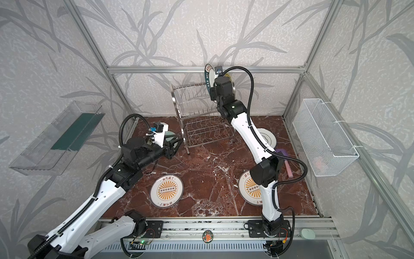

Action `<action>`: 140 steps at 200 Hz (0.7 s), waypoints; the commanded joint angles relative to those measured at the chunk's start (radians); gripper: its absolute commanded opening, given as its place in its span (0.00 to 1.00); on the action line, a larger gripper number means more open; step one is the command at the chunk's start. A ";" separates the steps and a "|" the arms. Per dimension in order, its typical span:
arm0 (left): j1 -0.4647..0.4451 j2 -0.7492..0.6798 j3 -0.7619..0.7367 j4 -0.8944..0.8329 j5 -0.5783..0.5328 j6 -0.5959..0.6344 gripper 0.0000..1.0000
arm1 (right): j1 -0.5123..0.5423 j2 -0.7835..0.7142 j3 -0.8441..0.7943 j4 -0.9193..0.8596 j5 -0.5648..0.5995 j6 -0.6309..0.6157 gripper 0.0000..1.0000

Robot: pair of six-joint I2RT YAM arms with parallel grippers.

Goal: Load the plates into the dish rack
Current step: 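Lower the green-rimmed plate into the upper tier beside the yellow tray with the right gripper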

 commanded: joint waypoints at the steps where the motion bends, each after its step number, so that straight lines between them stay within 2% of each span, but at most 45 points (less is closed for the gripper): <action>1: 0.000 -0.019 -0.004 0.020 0.013 0.003 0.42 | 0.001 0.001 0.054 0.042 0.052 -0.011 0.00; 140: 0.002 -0.028 -0.007 0.017 0.008 0.006 0.42 | 0.001 0.013 0.033 0.045 0.083 -0.012 0.00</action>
